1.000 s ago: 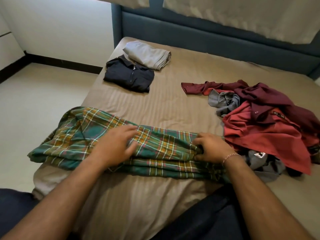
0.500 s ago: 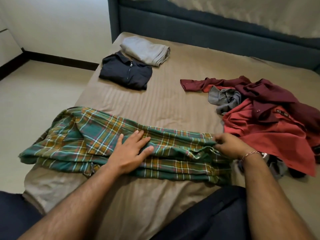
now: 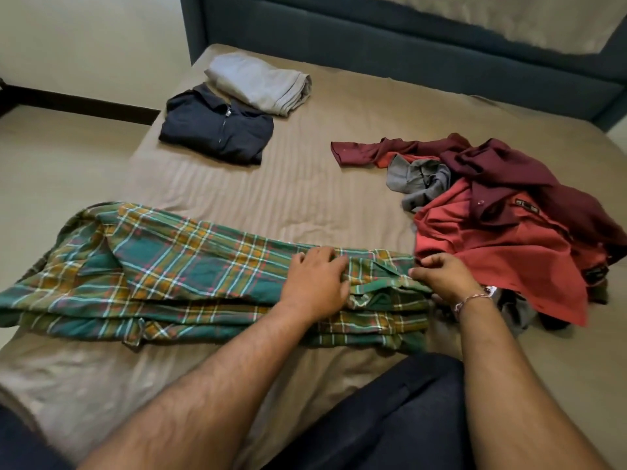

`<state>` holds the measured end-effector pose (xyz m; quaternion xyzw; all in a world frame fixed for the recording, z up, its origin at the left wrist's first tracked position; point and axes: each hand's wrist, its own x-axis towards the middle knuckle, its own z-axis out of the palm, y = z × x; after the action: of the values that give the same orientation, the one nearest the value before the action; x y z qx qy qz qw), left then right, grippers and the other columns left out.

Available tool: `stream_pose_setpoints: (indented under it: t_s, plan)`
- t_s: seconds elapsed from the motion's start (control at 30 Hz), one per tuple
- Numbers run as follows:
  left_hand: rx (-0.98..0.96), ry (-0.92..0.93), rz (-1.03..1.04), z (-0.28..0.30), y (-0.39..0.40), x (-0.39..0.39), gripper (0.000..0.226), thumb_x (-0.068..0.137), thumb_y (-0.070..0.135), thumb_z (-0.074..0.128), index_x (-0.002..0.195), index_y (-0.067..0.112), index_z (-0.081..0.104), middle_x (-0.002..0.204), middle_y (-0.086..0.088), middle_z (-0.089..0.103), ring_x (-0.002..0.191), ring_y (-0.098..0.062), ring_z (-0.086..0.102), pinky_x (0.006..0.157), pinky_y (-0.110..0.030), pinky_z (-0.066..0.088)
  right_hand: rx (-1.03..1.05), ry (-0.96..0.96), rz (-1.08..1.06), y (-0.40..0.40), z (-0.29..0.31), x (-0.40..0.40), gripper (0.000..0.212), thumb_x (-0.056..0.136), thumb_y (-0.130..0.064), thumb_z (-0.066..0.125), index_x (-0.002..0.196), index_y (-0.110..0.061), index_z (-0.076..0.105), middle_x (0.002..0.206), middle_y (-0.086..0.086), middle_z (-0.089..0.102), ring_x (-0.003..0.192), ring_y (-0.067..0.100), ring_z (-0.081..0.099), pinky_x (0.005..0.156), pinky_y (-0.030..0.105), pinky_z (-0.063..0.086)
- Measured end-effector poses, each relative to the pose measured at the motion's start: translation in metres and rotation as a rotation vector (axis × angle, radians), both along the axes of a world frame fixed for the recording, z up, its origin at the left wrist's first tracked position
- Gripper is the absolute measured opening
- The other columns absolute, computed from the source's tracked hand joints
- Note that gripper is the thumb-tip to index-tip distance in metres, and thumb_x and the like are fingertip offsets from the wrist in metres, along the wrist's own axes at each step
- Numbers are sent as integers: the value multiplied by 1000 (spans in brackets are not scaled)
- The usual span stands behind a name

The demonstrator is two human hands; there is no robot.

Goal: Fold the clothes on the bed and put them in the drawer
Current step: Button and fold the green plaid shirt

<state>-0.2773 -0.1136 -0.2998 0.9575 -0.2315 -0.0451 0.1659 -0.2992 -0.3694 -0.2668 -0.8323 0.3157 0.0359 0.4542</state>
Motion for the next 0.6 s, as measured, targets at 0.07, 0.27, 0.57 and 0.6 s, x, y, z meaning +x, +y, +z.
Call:
stream_pose_setpoints:
  t_s: [0.07,0.27,0.57,0.6]
  plan:
    - [16,61,-22,-8,-24,-9,67,98,55,40,159,27,32,168,-10,26,157,-30,19,125,-64,11,106,65,-45,6,1,-3,23,88,-22,82,91,-17,60,79,6,68,61,17,64,51,26,48]
    - [125,109,-74,-33,-40,-16,72,104,56,18,167,27,-3,175,-6,-12,160,-24,-19,122,-68,-10,134,239,226,15,15,-10,26,89,-35,80,90,-9,79,82,4,80,72,17,76,64,24,56]
    - [8,-41,-147,-42,-23,-64,77,104,60,23,167,24,0,175,-3,-9,160,-19,-18,126,-59,-13,-76,344,243,18,8,-13,44,82,-57,79,94,-15,76,91,2,77,84,19,73,70,28,53]
    - [29,-41,-150,-48,-24,-65,78,104,61,22,167,24,-2,175,-2,-11,159,-19,-21,125,-59,-14,-30,356,254,19,8,-15,43,83,-55,79,99,-15,77,94,3,79,87,21,75,75,30,56]
